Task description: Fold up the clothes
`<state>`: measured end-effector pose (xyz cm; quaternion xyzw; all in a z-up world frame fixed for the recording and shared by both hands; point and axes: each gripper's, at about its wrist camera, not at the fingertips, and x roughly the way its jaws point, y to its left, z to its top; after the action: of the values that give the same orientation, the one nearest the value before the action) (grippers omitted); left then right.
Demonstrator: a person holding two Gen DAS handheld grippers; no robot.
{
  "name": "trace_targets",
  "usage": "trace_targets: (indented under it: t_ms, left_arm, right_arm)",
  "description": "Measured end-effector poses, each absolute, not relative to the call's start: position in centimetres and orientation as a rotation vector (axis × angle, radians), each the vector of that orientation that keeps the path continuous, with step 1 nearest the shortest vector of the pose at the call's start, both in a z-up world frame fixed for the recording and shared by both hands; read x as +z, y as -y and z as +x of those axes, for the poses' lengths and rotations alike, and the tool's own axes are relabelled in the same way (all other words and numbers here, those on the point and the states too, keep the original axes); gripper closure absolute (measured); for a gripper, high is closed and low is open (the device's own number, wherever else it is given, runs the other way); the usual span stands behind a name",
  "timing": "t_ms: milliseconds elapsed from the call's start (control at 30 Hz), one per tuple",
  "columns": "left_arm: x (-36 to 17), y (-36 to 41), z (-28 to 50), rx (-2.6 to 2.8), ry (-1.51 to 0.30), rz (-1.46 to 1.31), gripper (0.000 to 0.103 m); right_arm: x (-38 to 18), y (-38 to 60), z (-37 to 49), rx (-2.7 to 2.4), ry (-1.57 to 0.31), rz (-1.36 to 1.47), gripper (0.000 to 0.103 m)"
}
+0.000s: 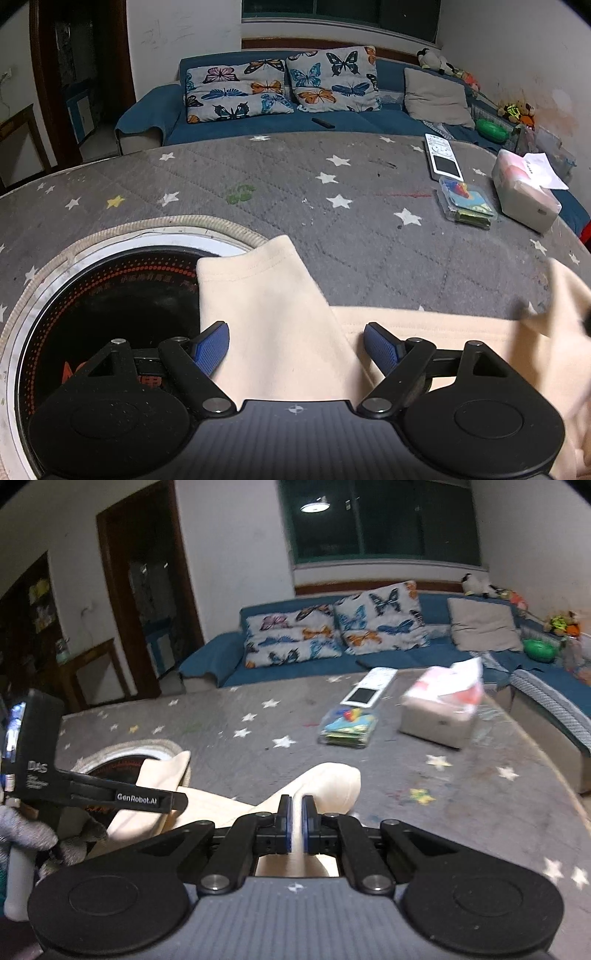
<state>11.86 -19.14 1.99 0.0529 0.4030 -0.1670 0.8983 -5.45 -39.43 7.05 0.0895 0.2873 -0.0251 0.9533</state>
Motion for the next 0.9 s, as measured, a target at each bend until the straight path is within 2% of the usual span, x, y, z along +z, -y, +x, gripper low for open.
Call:
trace_targets:
  t_ms: [167,267,333,367,433,500,633,900]
  left_arm:
    - [1.9,19.2,12.5,-0.356,-0.829,0.102,0.022]
    - [1.7,19.0,12.8,-0.379,-0.83,0.079,0.031]
    - [1.7,18.6,12.9,-0.398,-0.829,0.056,0.046]
    - [1.7,18.5,13.0,-0.405,-0.828,0.047,0.048]
    - [1.7,18.4,13.1,-0.416,-0.823,0.036,0.063]
    - [1.8,18.4,13.1,-0.416,-0.821,0.035,0.067]
    - [1.9,18.3,13.2,-0.401,-0.811,0.036,0.085]
    - [2.6,16.8,12.5,-0.386,-0.791,-0.004,0.091]
  right_arm:
    - [7.3,41.3,-9.4,-0.118,-0.564,0.229,0.099]
    - [6.9,42.5,-11.9,-0.174,-0.568,0.252,0.099]
    - [6.6,43.2,-13.2,-0.207,-0.571,0.28,0.098]
    - [6.4,43.6,-13.9,-0.224,-0.572,0.292,0.098]
    - [6.0,44.2,-14.9,-0.251,-0.577,0.316,0.098]
    - [5.5,44.8,-15.5,-0.273,-0.585,0.337,0.098]
    - [4.7,45.5,-16.5,-0.304,-0.597,0.367,0.098]
    - [4.2,45.8,-17.1,-0.331,-0.593,0.386,0.098]
